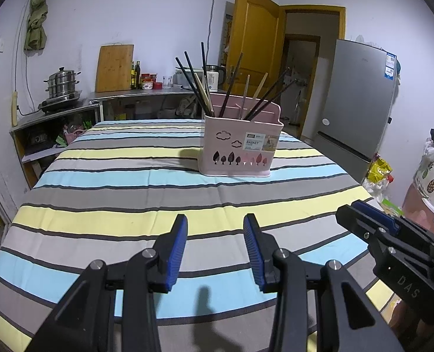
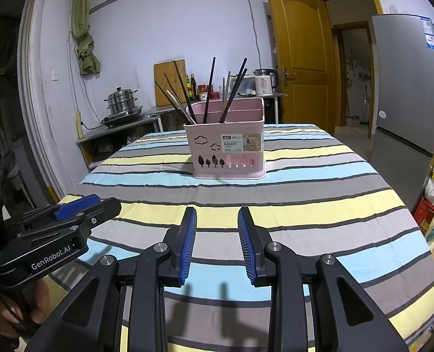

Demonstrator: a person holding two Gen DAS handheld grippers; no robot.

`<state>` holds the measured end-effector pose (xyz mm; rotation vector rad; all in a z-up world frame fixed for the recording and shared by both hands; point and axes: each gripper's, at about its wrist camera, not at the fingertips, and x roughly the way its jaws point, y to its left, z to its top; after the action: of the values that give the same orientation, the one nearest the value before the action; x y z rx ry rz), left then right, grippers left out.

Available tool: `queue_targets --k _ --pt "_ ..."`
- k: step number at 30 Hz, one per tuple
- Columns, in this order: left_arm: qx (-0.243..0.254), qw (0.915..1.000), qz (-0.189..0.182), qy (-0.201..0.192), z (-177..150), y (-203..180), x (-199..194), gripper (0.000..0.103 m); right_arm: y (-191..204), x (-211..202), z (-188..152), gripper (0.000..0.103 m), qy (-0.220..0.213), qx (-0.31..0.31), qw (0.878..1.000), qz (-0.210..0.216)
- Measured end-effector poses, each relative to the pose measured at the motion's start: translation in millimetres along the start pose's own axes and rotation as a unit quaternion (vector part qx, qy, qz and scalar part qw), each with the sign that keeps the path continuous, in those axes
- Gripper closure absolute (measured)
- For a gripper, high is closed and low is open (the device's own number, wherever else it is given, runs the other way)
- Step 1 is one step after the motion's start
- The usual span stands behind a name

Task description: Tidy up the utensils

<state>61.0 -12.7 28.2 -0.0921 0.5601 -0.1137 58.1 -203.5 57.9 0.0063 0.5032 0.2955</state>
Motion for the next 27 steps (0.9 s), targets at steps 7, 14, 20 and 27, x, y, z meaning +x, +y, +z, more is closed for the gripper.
queue_targets --k 7,14,20,27 --pt "0.002 1.0000 -0.002 0.000 -0.1 -1.6 -0.7 0.061 -0.5 0.6 -0.3 0.073 0.000 0.000 1.000 0.000" --pt "0.005 1.0000 -0.002 -0.001 -0.2 -2.9 -1.4 0.061 -0.7 0.6 -0.2 0.073 0.000 0.001 1.000 0.000" --pt "0.005 1.0000 -0.002 0.000 -0.2 -3.2 -1.8 0.061 -1.3 1.0 -0.6 0.073 0.002 0.000 1.000 0.000" --pt "0.007 1.0000 0.000 0.001 -0.6 -3.0 -1.4 0.061 -2.2 0.7 -0.7 0.073 0.002 0.001 1.000 0.000"
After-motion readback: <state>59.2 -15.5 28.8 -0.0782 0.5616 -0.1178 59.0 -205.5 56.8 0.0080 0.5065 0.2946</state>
